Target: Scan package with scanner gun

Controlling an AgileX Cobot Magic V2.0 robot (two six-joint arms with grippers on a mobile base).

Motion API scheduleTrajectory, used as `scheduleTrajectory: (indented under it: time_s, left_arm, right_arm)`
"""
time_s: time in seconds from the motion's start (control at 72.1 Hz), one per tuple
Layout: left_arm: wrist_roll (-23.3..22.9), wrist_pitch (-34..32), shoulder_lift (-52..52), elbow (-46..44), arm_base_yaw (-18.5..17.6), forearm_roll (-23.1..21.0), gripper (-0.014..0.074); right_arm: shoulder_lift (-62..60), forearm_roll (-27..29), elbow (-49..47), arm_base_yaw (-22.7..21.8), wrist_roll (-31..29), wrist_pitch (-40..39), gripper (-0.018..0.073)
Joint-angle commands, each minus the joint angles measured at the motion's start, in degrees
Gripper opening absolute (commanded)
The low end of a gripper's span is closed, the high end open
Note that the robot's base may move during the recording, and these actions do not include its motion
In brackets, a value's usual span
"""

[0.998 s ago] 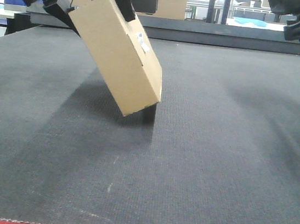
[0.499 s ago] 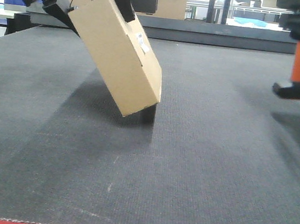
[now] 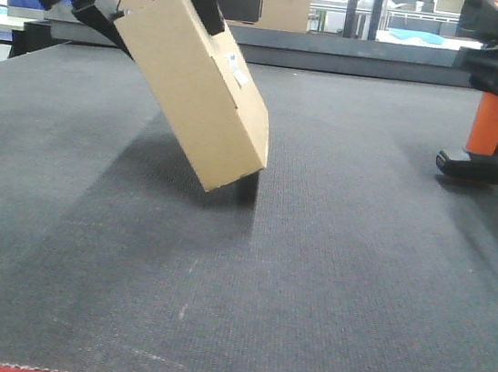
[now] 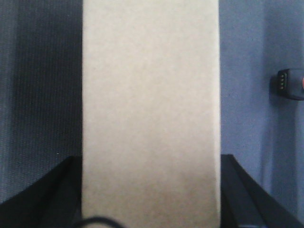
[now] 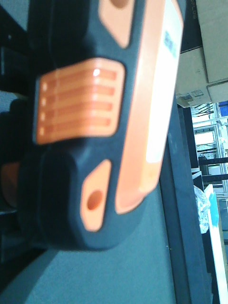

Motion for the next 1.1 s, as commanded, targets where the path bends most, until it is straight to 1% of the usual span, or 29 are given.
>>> scheduleTrajectory:
  time_s: [0.0,0.208,0.277,0.333,0.388,0.458,0.471,0.513,0.555,0.638,0.693,0.804,0.929,1.082]
  left_arm:
    - [-0.4,-1.1,-0.8,-0.3,-0.3,-0.6,-0.0111]
    - [-0.4,-1.3,-0.8,-0.3,-0.3,-0.5,-0.0111]
    - [-0.4,-1.3,-0.8,-0.3,-0.3,-0.5,-0.0111]
    - [-0.4,-1.3,-0.8,-0.3,-0.3,-0.5,-0.0111]
    - [-0.4,-1.3,-0.8,-0.3,-0.3,-0.5,-0.0111]
    - [-0.4,-1.3,-0.8,-0.3,-0.3,-0.5,-0.0111]
    - [-0.4,-1.3,-0.8,-0.3,-0.3,-0.5,-0.0111]
    - [-0.4,-1.3,-0.8,-0.3,-0.3,-0.5,-0.0111]
    - [-0.4,-1.2,-0.8,-0.3,-0.3,-0.5,-0.0111]
    - [-0.4,-1.2,-0.8,-0.3,-0.3,-0.5,-0.0111]
    - [-0.4,-1.2,-0.8,-0.3,-0.3,-0.5,-0.0111]
    - [-0.4,-1.2,-0.8,-0.3,-0.3,-0.5,-0.0111]
    - [-0.4,-1.2,-0.8,-0.3,-0.3,-0.5,-0.0111]
    - [-0.4,-1.2,-0.8,-0.3,-0.3,-0.5,-0.0111]
  right_arm:
    - [-0.4,0.1,-0.3,-0.3,0.1,-4.3,-0.0168]
    - [0.3,0.1,-0.3,-0.3,0.1,-4.0,-0.0168]
    - [0.3,0.1,-0.3,-0.3,0.1,-4.0,-0.0138]
    - [0.3,0.1,-0.3,-0.3,0.1,-4.0,-0.0087]
    - [0.3,0.1,-0.3,-0.3,0.1,-4.0,-0.0015]
    - [0.3,0.1,-0.3,-0.3,0.1,-3.9,0.0114]
    - [0.3,0.1,-0.3,-0.3,0.1,-3.8,0.0128]
    - [0.3,0.1,-0.3,-0.3,0.1,-3.4,0.0225]
    - [0.3,0.0,-0.3,-0.3,0.1,-2.9,0.0300]
    - [0.3,0.0,-0.3,-0.3,0.1,-1.7,0.0406]
    - [0.3,0.0,-0.3,-0.3,0.1,-0.9,0.0450]
    - [0.3,-0.7,-0.3,-0.3,0.1,0.5,0.0493]
    - [0.1,-0.7,0.6,-0.3,0.1,0.5,0.0499]
    - [-1.4,-1.1,4.0,-0.3,0.1,0.4,0.0499]
